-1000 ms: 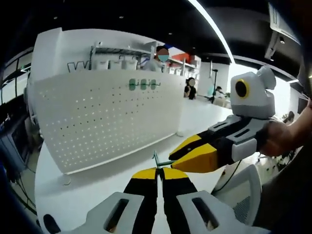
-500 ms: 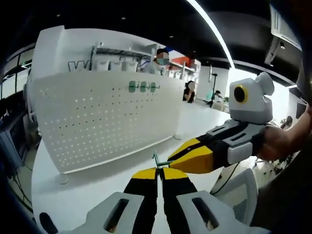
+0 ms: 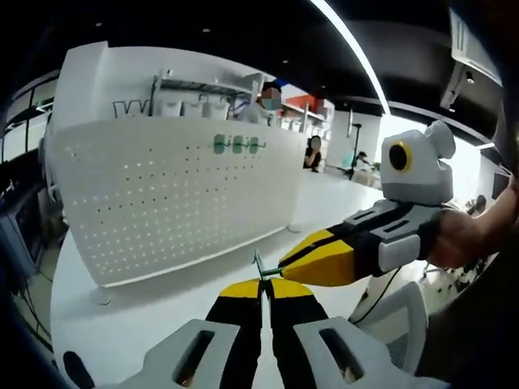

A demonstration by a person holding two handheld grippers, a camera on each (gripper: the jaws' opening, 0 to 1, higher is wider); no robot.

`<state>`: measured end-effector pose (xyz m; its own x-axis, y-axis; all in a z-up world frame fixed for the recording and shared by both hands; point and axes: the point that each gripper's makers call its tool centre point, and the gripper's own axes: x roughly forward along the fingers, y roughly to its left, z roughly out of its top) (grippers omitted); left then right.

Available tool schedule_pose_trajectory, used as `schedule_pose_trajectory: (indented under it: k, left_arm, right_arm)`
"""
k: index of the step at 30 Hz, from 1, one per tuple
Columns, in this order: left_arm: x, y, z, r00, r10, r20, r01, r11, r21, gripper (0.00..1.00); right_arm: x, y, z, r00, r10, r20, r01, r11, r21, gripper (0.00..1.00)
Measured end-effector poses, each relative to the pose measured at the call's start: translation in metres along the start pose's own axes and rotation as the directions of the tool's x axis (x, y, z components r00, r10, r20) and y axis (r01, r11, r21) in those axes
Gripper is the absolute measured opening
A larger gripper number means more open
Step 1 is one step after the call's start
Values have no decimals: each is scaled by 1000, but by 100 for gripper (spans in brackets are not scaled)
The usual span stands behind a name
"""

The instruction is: Insert the hook assembly into the mounting plate slot until the hook locks in place.

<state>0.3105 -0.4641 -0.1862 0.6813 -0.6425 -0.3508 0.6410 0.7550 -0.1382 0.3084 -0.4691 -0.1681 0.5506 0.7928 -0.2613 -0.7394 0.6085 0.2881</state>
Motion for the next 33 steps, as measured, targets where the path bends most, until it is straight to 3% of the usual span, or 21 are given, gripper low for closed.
schedule_pose_trajectory:
  k: [4, 7, 20, 33]
  left_arm:
    - [-2, -7, 2, 1000, -9, 11, 9, 1000, 6, 1]
    - [-1, -4, 2, 1000, -9, 19, 10, 999, -38, 1]
    - [-4, 4, 4, 999, 19, 36, -17, 999, -45, 1]
    - [-5, 3, 4, 999, 24, 42, -22, 998, -62, 1]
  right_arm:
    - [2, 1, 3, 1000, 0, -2, 0, 1000, -20, 1]
    - [1, 1, 2, 1000, -3, -7, 3, 1000, -6, 2]
    - [3, 3, 2, 1000, -4, 1, 4, 1000, 14, 2]
    - [4, 1, 0, 1000, -12, 4, 11, 994, 109, 1]
